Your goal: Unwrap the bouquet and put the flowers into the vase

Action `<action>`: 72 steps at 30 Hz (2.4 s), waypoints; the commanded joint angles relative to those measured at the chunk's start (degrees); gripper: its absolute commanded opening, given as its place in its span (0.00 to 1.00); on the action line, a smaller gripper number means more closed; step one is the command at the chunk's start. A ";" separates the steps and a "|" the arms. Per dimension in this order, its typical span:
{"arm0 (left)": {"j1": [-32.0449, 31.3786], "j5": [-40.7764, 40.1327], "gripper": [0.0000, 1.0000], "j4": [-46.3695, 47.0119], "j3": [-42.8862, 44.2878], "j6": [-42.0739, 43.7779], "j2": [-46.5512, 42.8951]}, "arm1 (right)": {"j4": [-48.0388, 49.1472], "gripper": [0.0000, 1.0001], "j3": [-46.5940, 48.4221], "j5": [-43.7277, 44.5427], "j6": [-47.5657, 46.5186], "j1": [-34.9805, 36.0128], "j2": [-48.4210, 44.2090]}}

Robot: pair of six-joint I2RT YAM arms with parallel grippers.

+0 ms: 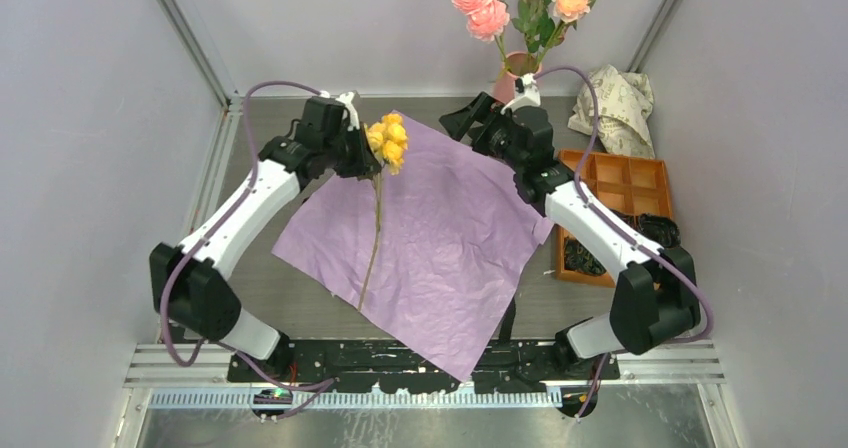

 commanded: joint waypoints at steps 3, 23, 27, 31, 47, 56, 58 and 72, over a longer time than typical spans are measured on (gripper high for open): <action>0.30 5.20 0.00 -1.00 -0.18 3.32 -8.32 | 8.07 0.92 0.16 -8.14 8.84 0.35 3.95; 0.29 11.35 0.00 3.61 -0.22 4.21 -13.02 | 25.02 0.70 2.33 -22.42 26.45 9.19 20.42; 0.32 11.26 0.00 3.61 -0.56 4.41 -13.00 | 25.97 0.68 2.16 -22.74 27.21 9.66 20.84; 0.30 11.58 0.00 4.17 -0.99 4.11 -12.99 | 26.92 0.64 2.04 -23.19 27.80 9.77 21.11; 0.30 13.46 0.00 7.11 -1.92 2.68 -12.84 | 53.89 0.39 6.73 -30.02 51.30 12.10 37.07; 0.30 13.30 0.00 7.37 -3.07 2.68 -13.23 | 53.85 0.16 7.23 -31.10 51.17 12.33 36.79; 0.29 13.17 0.00 7.28 -3.28 2.60 -13.35 | 53.43 0.11 7.14 -31.26 50.85 12.41 36.38; 0.30 9.86 0.13 3.55 -2.90 4.37 -17.25 | 36.46 0.01 5.95 -30.74 37.38 12.39 26.47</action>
